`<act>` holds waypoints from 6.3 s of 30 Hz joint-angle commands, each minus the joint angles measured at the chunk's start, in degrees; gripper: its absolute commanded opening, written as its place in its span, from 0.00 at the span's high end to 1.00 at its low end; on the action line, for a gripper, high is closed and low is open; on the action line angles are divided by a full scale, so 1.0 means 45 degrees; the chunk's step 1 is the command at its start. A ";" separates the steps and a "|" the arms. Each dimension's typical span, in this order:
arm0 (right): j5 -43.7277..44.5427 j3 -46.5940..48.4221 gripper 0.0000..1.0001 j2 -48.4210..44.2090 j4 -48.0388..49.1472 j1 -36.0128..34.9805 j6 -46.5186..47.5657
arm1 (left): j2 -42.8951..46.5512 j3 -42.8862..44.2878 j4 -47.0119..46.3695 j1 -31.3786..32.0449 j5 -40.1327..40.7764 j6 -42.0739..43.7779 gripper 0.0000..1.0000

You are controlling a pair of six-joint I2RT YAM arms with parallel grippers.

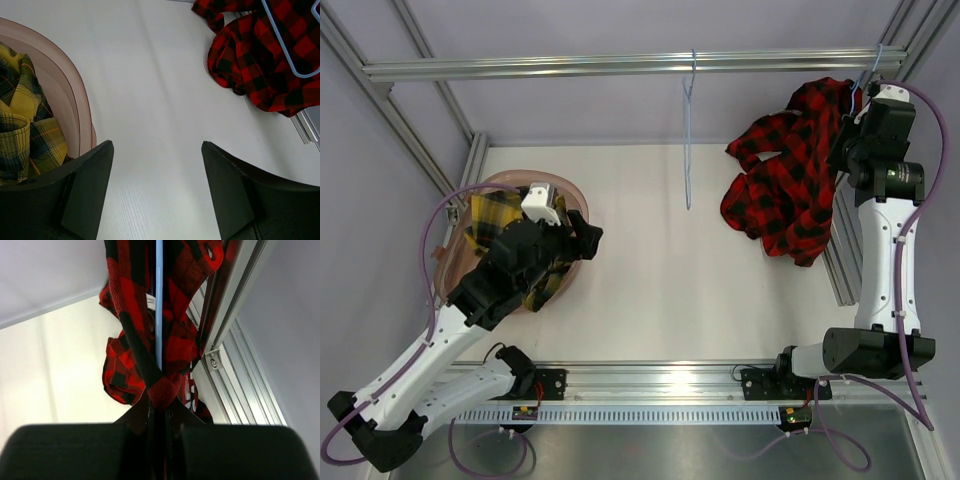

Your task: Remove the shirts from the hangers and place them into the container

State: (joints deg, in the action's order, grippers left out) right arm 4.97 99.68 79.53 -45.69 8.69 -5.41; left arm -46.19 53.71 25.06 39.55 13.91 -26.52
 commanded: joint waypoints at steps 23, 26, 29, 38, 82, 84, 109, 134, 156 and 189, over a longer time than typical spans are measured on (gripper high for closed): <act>-0.3998 0.8574 1.00 0.4887 -0.2894 -0.1304 -0.0380 | 0.1046 -0.0413 -0.0569 0.0059 -0.0395 0.0327 0.24; -0.3451 0.6644 1.00 0.4051 -0.1900 -0.1852 -0.0399 | 0.1086 -0.0101 -0.0413 0.0059 -0.0941 0.0522 0.24; -0.3119 0.4709 1.00 0.3230 -0.1176 -0.2457 -0.0516 | 0.1066 0.0289 -0.0451 0.0078 -0.1819 0.0678 0.23; -0.2101 -0.0332 1.00 -0.0306 0.0524 -0.3102 -0.0907 | 0.0032 0.1870 -0.0432 0.0078 -0.4458 0.0953 0.22; -1.4659 -0.7874 1.00 -1.2380 -0.2268 -0.4001 -0.4716 | -0.9462 0.8771 -0.9725 0.0332 -1.8404 -0.5038 0.13; -1.4718 -0.7796 1.00 -1.2341 -0.2132 -0.4021 -0.4793 | -0.9500 0.8669 -1.0041 0.0449 -1.8482 -0.5180 0.14; -1.3393 -0.6353 0.26 -1.1912 -0.3009 -0.4236 -0.3878 | -0.8721 0.9527 -0.2422 0.1016 -1.5089 -0.1259 1.00; -1.0208 -0.5394 0.15 -1.1249 -0.3324 -0.4235 -0.2294 | -0.5595 1.1716 0.2557 0.0742 -1.1860 0.0719 1.00; -1.2861 -0.6621 0.46 -1.1226 -0.0882 -0.4235 -0.2293 | -0.4774 1.4372 0.3572 0.0645 -1.3521 -0.0043 1.00; 0.0535 -0.4629 1.00 -1.0934 -0.5412 -0.4235 -0.3466 | -0.4852 1.5228 0.6327 -0.0058 -0.8969 0.2105 1.00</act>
State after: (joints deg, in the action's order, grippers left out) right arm -9.19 79.90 29.95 -65.47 -10.17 -19.73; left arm -69.73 118.06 54.78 40.14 -29.52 -18.44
